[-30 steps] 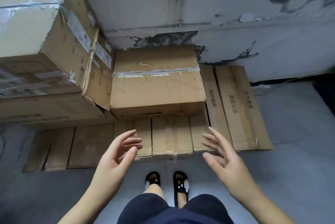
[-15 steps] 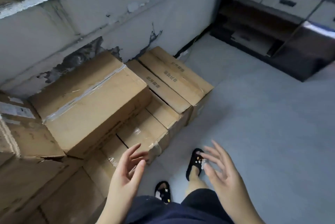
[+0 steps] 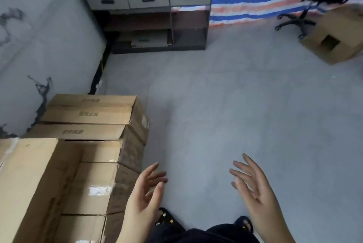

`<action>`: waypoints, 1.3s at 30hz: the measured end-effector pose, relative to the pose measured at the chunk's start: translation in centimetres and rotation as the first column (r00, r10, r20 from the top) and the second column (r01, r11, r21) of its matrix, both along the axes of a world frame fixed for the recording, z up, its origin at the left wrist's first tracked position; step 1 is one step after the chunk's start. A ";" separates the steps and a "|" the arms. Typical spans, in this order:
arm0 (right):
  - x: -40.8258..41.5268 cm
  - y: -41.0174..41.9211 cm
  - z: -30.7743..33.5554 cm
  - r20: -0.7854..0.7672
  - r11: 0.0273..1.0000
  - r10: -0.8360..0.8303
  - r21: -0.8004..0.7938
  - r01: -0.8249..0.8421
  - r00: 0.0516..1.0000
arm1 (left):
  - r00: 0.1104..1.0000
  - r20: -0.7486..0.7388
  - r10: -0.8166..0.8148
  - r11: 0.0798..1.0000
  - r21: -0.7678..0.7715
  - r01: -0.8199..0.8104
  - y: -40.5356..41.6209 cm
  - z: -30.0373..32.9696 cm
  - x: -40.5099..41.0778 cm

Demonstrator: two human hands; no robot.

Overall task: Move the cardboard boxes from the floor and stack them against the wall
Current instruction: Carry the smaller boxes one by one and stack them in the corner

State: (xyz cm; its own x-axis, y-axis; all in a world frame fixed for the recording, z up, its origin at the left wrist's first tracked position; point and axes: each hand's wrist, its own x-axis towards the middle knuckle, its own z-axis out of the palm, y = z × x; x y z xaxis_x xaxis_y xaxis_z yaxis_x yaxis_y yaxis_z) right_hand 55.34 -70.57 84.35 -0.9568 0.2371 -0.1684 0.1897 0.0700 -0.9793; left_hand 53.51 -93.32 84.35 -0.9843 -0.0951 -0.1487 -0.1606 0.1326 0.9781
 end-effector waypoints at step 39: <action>-9.1 54.3 -0.8 0.061 0.392 -0.920 0.098 0.915 0.388 | 0.481 0.006 -0.877 0.481 -0.011 0.877 68.9 -0.3 -28.9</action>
